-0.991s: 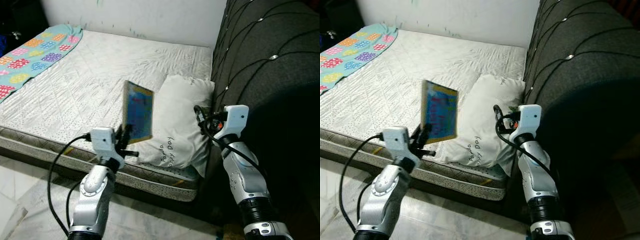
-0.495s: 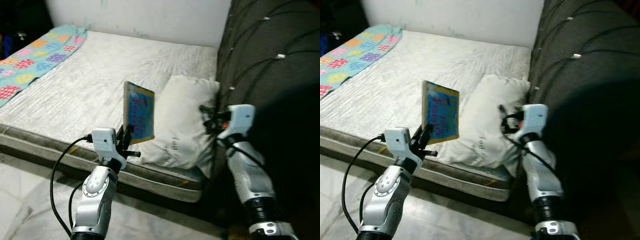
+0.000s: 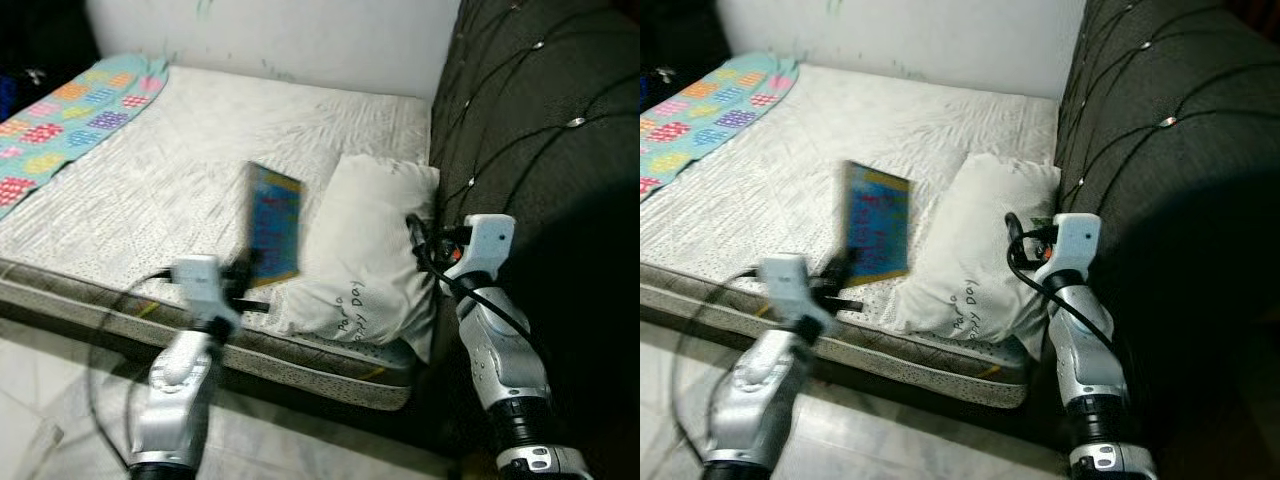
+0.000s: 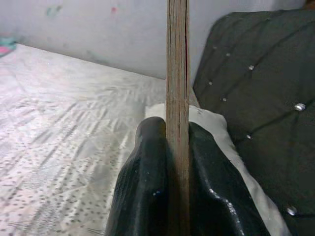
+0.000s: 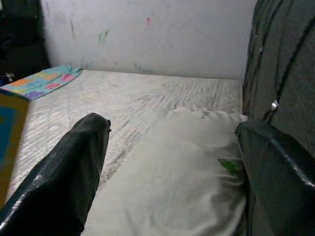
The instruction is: Clean up the room
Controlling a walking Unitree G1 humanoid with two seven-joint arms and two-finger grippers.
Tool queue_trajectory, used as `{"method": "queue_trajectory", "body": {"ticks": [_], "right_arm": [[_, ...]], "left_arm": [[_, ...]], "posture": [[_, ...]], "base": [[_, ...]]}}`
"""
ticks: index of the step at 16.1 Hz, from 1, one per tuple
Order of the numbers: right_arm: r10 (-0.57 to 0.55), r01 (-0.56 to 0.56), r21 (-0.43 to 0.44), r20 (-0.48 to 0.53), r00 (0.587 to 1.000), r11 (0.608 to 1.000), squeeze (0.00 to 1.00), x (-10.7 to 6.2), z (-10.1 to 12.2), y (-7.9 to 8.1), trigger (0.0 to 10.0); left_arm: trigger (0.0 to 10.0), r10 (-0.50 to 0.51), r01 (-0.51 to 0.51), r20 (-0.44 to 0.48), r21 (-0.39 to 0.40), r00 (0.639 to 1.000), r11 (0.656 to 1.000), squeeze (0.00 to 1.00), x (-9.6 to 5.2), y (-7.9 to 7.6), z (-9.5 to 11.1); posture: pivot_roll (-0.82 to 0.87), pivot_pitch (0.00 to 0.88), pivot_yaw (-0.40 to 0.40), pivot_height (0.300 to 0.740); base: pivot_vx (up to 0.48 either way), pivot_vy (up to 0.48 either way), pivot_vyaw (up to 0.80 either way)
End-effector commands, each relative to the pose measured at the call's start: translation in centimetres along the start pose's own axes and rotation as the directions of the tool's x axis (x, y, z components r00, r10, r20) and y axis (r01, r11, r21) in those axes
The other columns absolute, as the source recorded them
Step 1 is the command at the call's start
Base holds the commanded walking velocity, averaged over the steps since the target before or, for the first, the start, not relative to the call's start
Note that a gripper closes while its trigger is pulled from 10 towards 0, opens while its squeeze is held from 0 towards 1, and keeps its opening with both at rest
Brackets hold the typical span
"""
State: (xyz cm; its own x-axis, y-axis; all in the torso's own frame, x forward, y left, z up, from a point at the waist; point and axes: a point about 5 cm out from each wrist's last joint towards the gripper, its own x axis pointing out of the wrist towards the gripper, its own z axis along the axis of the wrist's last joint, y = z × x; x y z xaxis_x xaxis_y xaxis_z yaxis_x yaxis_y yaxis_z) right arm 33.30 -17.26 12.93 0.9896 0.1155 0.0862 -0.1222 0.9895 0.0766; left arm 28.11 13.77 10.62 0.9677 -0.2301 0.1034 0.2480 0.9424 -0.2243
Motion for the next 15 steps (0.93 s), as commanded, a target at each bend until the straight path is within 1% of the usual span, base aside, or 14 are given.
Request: {"method": "queue_trajectory", "body": {"ticks": [1, 9, 11, 12, 13, 14, 15], "right_arm": [[-0.007, 0.008, 0.008, -0.011, 1.0, 1.0, 0.0, 0.0, -0.1, -0.3, 10.0], [-0.003, 0.003, 0.003, -0.011, 1.0, 1.0, 0.0, -0.2, -0.1, -0.2, 10.0], [0.019, -0.019, 0.002, -0.011, 1.0, 1.0, 0.0, -0.5, -0.1, -0.2, 10.0], [0.03, -0.03, -0.003, -0.011, 0.999, 1.0, 0.0, -0.7, -0.1, -0.1, 10.0], [0.044, -0.045, -0.013, -0.013, 0.999, 0.999, 0.0, -1.4, -0.1, -0.2, 10.0], [0.05, -0.05, -0.018, -0.02, 0.999, 0.999, 0.0, -2.1, -0.2, -0.2, 10.0], [0.051, -0.052, -0.018, -0.023, 0.998, 0.998, 0.0, -2.3, -0.2, -0.3, 10.0]], "left_arm": [[10.0, -0.06, 0.061, 0.072, -0.001, 0.996, 0.998, 0.0, 0.4, -1.3, 1.3], [10.0, -0.068, 0.068, 0.073, 0.001, 0.995, 0.998, 0.0, 0.3, -1.4, 1.4], [10.0, -0.018, 0.018, 0.049, 0.015, 0.999, 1.0, 0.0, 0.2, -0.9, 1.2], [10.0, -0.009, 0.008, 0.047, 0.018, 0.999, 1.0, 0.0, 0.0, -0.7, 1.3], [10.0, 0.019, -0.02, 0.037, 0.029, 0.999, 0.999, 0.0, -0.4, -0.1, 1.4], [10.0, 0.024, -0.026, 0.042, 0.028, 0.999, 0.999, 0.0, -0.9, 0.2, 1.6], [10.0, 0.026, -0.027, 0.044, 0.029, 0.999, 0.999, 0.0, -1.1, 0.2, 1.7]], "posture": [[-0.05, 0.0, 0.015, 0.74], [-0.05, 0.0, 0.014, 0.74], [-0.05, 0.0, 0.012, 0.74], [-0.05, 0.0, 0.01, 0.74], [-0.05, 0.0, 0.004, 0.74], [-0.04, 0.0, 0.002, 0.74], [-0.04, 0.0, 0.001, 0.74]], "base": [[0.281, 0.0, 0.0], [0.325, 0.0, 0.0], [0.0, 0.0, 0.0], [0.0, 0.0, 0.0], [0.0, 0.0, 0.0], [0.0, 0.0, 0.0], [0.0, 0.0, 0.0]]}}
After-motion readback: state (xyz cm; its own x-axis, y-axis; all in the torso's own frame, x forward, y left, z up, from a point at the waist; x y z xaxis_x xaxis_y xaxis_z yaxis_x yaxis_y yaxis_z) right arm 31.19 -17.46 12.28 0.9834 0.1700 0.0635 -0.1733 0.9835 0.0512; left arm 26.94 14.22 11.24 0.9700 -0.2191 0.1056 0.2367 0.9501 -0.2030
